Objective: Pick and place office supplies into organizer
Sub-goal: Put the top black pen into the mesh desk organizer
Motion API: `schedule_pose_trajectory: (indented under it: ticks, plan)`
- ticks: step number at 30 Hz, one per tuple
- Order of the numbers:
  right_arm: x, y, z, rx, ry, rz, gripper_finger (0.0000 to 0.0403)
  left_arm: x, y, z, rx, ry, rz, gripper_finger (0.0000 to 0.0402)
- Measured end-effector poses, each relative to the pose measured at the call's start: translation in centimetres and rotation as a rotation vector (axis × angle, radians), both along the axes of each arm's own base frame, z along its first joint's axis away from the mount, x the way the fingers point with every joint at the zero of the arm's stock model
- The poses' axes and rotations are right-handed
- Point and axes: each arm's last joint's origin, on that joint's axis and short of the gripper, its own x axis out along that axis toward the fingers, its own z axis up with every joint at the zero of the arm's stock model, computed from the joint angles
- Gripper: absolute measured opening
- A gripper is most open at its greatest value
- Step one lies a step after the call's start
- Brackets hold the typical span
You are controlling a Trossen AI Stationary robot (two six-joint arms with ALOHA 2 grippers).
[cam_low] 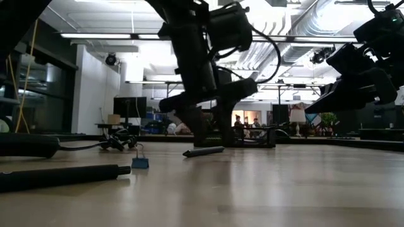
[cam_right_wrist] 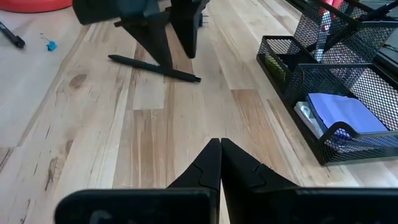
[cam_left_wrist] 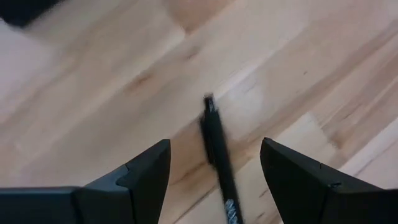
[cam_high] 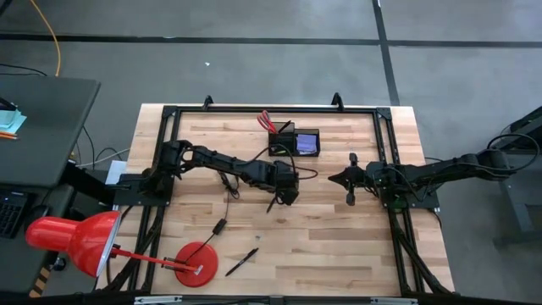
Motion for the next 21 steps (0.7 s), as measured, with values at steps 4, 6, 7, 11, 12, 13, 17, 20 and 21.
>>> schedule_pose_trajectory:
  ticks: [4, 6, 7, 11, 12, 13, 17, 20, 21]
  plan:
    - [0.0, 0.0, 0.0, 0.0, 0.003, 0.0, 0.0, 0.1, 0.1, 0.2, 0.007, -0.015, 0.007, 0.0232]
    - [0.0, 0.0, 0.0, 0.0, 0.003, 0.0, 0.0, 0.1, 0.1, 0.2, 0.008, -0.014, 0.008, 0.0232]
    - [0.0, 0.0, 0.0, 0.0, 0.004, 0.0, 0.0, 0.1, 0.1, 0.2, 0.009, -0.015, 0.008, 0.0232]
    - [0.0, 0.0, 0.0, 0.0, 0.004, 0.0, 0.0, 0.1, 0.1, -0.1, 0.012, -0.002, 0.009, 0.0232]
    - [0.0, 0.0, 0.0, 0.0, 0.004, 0.0, 0.0, 0.3, 0.1, -0.5, 0.013, -0.005, 0.009, 0.0232]
    - [0.0, 0.0, 0.0, 0.0, 0.004, 0.0, 0.0, 0.3, 0.1, -0.8, 0.008, 0.001, 0.006, 0.0232]
    - [0.0, 0.0, 0.0, 0.0, 0.005, 0.0, 0.0, 0.6, 0.1, -2.0, 0.008, 0.016, -0.003, 0.0232]
    - [0.0, 0.0, -0.1, 0.0, 0.012, 0.0, 0.0, 0.7, 0.2, -2.4, 0.006, 0.023, -0.013, 0.0232]
    - [0.0, 0.0, -0.1, 0.0, 0.012, 0.0, 0.0, 0.7, 0.2, -2.4, 0.007, 0.024, -0.015, 0.0231]
